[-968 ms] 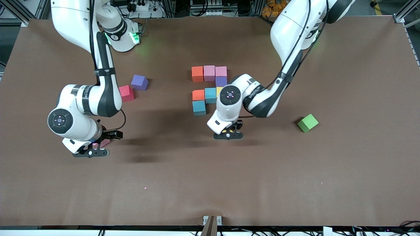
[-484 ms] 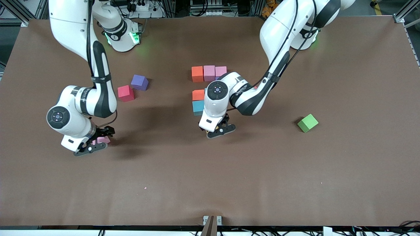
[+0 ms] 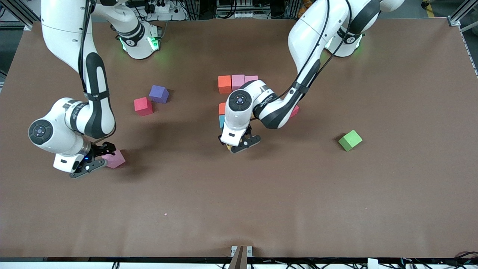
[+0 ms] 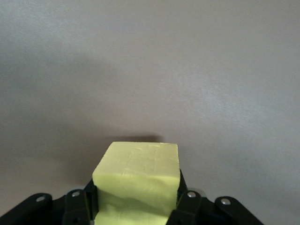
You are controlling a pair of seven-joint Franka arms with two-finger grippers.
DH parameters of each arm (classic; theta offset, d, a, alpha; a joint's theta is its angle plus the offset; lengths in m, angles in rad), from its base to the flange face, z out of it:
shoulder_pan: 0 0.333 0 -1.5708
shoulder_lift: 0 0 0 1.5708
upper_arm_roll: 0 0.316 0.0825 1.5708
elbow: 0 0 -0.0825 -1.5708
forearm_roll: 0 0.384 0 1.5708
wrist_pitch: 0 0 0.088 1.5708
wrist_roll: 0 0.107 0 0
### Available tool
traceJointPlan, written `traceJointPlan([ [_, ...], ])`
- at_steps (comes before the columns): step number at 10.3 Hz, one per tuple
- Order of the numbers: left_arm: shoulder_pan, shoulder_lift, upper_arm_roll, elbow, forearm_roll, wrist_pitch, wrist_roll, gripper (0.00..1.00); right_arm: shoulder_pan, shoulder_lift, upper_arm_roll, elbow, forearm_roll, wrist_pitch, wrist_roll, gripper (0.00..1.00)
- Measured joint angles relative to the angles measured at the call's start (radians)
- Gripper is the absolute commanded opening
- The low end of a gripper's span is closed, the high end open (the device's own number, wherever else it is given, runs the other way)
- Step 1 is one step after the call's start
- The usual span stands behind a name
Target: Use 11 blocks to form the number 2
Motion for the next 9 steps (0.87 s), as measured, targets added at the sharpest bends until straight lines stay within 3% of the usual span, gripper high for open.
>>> traceJointPlan([
  [9, -0.018, 0.035, -0.001, 0.025, 0.0, 0.0, 0.065, 0.55, -0.002, 0.028, 0.029, -0.036, 0.023, 0.049, -0.055, 1.0],
])
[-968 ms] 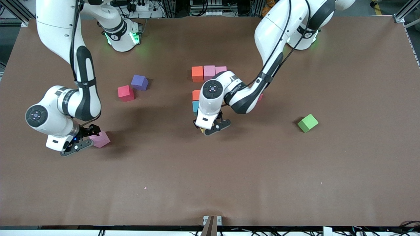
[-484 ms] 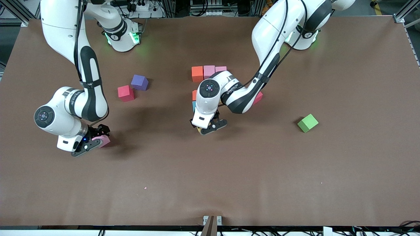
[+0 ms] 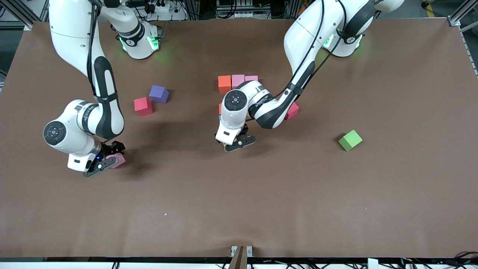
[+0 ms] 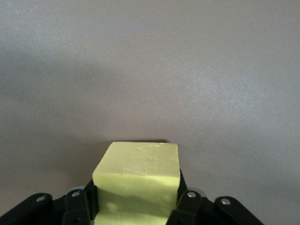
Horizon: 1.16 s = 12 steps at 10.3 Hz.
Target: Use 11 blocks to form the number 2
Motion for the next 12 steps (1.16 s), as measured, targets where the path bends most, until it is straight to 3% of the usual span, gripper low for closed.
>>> traceJointPlan([
  [3, -0.002, 0.002, -0.008, 0.0, 0.0, 0.0, 0.042, 0.63, -0.001, 0.008, 0.004, -0.019, 0.006, 0.032, -0.021, 1.0],
  [8, -0.003, 0.002, -0.012, 0.002, -0.001, -0.026, 0.146, 0.64, -0.009, 0.02, 0.016, -0.021, 0.018, 0.051, -0.04, 0.97],
  [9, -0.003, 0.002, -0.012, 0.002, -0.001, -0.027, 0.153, 0.67, -0.009, 0.02, 0.016, -0.021, 0.019, 0.051, -0.041, 0.79],
  [10, -0.003, 0.002, -0.012, 0.002, -0.001, -0.028, 0.154, 0.93, -0.009, 0.02, 0.017, -0.021, 0.02, 0.051, -0.042, 0.58],
  [11, -0.003, 0.004, -0.012, 0.001, -0.001, -0.033, 0.154, 1.0, -0.009, 0.02, 0.017, -0.021, 0.02, 0.051, -0.049, 0.47],
  [12, -0.003, 0.007, -0.012, 0.001, -0.01, -0.034, 0.154, 1.0, -0.009, 0.02, 0.017, -0.021, 0.021, 0.051, -0.059, 0.47],
])
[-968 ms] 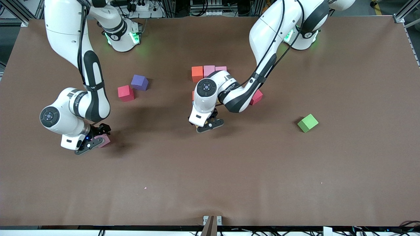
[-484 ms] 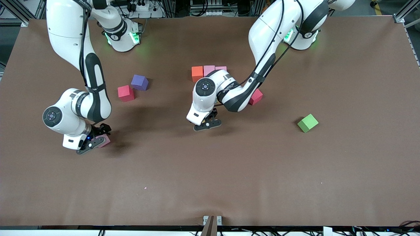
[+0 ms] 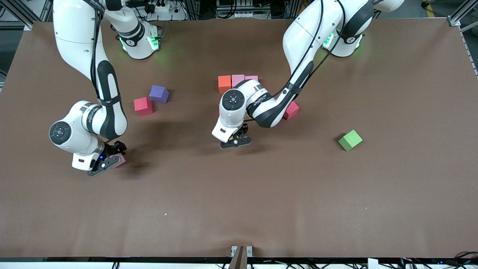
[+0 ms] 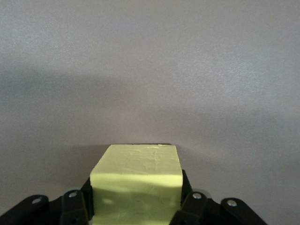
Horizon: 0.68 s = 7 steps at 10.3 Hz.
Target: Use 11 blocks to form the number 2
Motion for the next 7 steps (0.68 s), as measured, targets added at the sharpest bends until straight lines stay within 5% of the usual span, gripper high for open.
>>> traceJointPlan([
  [7, 0.008, -0.039, 0.0, 0.039, -0.07, -0.022, 0.002, 1.0, 0.034, -0.013, 0.018, 0.038, 0.004, -0.018, 0.009, 0.47],
])
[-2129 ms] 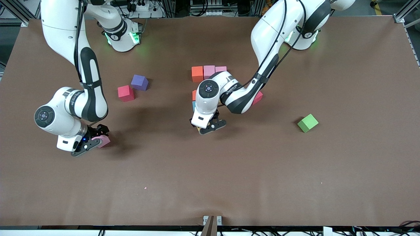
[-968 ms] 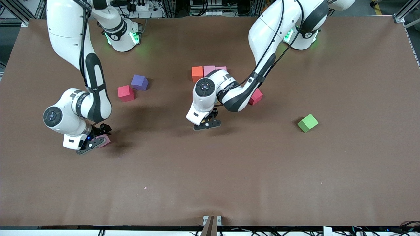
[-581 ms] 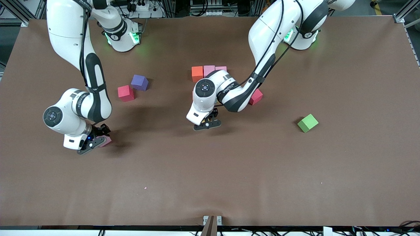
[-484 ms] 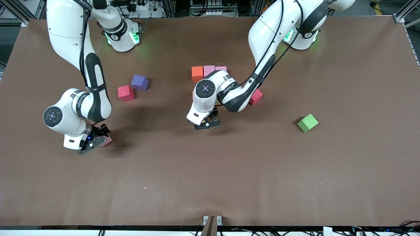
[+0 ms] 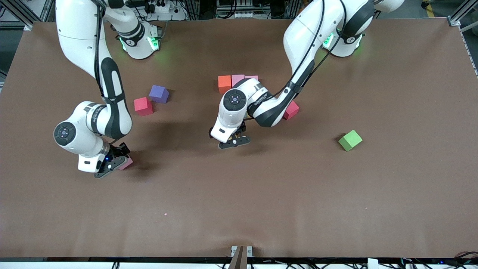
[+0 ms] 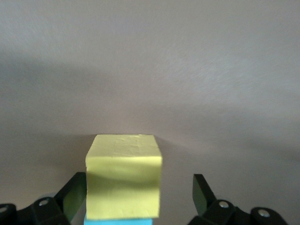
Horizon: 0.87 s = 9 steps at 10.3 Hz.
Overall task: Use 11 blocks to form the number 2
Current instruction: 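Carry the yellow cube to the pattern while the right carries pink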
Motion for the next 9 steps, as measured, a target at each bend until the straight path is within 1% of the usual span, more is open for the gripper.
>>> traceJointPlan([
  [3, 0.053, -0.104, 0.007, 0.007, 0.0, -0.088, 0.009, 1.0, 0.061, -0.008, 0.002, 0.021, 0.001, -0.02, 0.137, 0.47],
  [6, 0.107, -0.17, 0.015, -0.005, 0.0, -0.199, 0.115, 1.0, 0.141, -0.017, 0.002, 0.071, 0.002, -0.115, 0.342, 0.47],
  [7, 0.143, -0.193, 0.017, -0.026, 0.0, -0.25, 0.157, 1.0, 0.169, -0.023, 0.001, 0.078, 0.002, -0.126, 0.418, 0.47],
  [9, 0.237, -0.263, 0.02, -0.125, 0.0, -0.302, 0.238, 1.0, 0.237, -0.029, 0.002, 0.089, 0.003, -0.128, 0.617, 0.47],
])
